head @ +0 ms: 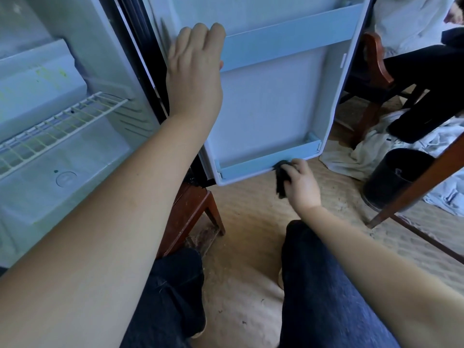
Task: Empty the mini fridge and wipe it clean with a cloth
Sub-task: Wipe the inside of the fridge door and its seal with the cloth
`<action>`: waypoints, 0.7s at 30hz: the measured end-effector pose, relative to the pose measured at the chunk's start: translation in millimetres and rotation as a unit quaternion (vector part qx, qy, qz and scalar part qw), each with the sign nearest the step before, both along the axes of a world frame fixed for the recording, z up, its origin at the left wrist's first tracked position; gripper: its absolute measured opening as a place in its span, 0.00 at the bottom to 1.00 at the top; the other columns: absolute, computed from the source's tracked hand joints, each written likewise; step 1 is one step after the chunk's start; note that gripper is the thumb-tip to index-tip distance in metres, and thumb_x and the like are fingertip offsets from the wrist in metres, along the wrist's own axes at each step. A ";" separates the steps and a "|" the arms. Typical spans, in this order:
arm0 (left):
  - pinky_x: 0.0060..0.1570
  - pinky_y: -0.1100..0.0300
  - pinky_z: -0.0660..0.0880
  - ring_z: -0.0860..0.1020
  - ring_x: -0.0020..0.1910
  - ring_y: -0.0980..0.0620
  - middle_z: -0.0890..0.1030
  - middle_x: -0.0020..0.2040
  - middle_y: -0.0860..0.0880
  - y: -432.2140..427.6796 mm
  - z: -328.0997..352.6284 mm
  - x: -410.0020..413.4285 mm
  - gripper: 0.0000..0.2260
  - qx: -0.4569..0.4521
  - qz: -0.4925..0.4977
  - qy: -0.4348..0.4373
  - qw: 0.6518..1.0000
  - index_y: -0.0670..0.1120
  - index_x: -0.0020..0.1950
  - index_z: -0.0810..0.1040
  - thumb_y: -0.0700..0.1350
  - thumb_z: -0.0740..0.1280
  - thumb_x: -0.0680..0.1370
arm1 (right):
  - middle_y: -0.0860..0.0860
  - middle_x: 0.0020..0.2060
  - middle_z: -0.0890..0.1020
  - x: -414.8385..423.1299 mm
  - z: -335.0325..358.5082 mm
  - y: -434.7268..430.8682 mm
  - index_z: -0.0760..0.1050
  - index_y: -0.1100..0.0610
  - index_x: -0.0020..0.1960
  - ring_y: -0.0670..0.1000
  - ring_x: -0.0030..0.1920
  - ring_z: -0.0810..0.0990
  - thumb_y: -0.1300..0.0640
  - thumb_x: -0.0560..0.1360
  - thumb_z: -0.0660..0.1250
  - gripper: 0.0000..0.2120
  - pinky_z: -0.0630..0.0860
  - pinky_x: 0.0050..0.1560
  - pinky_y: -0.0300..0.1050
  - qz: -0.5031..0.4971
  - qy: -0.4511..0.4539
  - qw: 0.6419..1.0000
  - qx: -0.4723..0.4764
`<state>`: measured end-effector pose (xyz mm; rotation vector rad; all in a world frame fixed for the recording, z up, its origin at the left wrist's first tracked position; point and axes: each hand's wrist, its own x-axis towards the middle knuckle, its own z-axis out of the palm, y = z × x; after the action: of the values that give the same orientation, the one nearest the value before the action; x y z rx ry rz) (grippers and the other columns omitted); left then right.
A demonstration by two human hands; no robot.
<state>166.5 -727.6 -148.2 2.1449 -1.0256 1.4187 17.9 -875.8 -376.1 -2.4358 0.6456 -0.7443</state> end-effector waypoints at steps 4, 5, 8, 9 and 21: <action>0.48 0.57 0.64 0.76 0.45 0.44 0.78 0.44 0.45 -1.8 -1.3 0.5 0.14 -0.007 0.000 0.000 1.000 0.42 0.51 0.77 0.33 0.68 0.67 | 0.58 0.62 0.71 -4.8 -5.8 -30.5 0.74 0.60 0.66 0.61 0.59 0.73 0.68 0.74 0.63 0.21 0.75 0.45 0.49 -0.096 0.064 0.993 0.000; 0.48 0.56 0.64 0.76 0.45 0.44 0.78 0.44 0.45 -2.3 -0.8 0.8 0.14 -0.006 -0.001 0.001 1.000 0.42 0.51 0.77 0.33 0.68 0.67 | 0.58 0.62 0.71 -2.1 -3.7 -25.5 0.73 0.60 0.67 0.61 0.58 0.73 0.67 0.74 0.63 0.21 0.75 0.44 0.50 -0.099 0.067 0.993 0.005; 0.48 0.56 0.64 0.75 0.45 0.44 0.78 0.44 0.46 -2.9 -1.3 1.4 0.14 -0.005 0.002 0.000 1.000 0.43 0.51 0.77 0.33 0.69 0.67 | 0.59 0.61 0.72 9.4 0.5 6.5 0.75 0.61 0.64 0.63 0.55 0.74 0.68 0.72 0.65 0.21 0.77 0.42 0.52 -0.034 0.060 0.998 -0.001; 0.48 0.57 0.64 0.75 0.45 0.44 0.78 0.44 0.46 -3.2 -2.1 1.8 0.14 -0.005 0.003 -0.002 1.000 0.43 0.51 0.77 0.33 0.69 0.67 | 0.60 0.60 0.73 13.1 0.7 19.9 0.75 0.61 0.63 0.63 0.55 0.75 0.68 0.71 0.65 0.20 0.77 0.41 0.53 0.003 0.061 0.998 -0.007; 0.50 0.57 0.64 0.69 0.47 0.46 0.78 0.47 0.44 7.7 -4.1 -1.3 0.13 -0.006 -0.028 0.030 0.999 0.42 0.54 0.76 0.34 0.66 0.71 | 0.56 0.69 0.63 34.4 14.3 79.0 0.62 0.53 0.74 0.60 0.64 0.65 0.67 0.75 0.61 0.29 0.74 0.46 0.53 0.202 0.195 0.948 -0.148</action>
<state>165.2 -719.9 -152.3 2.1199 -1.0439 1.3243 52.4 -796.8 -361.8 -2.8945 0.1558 -0.2024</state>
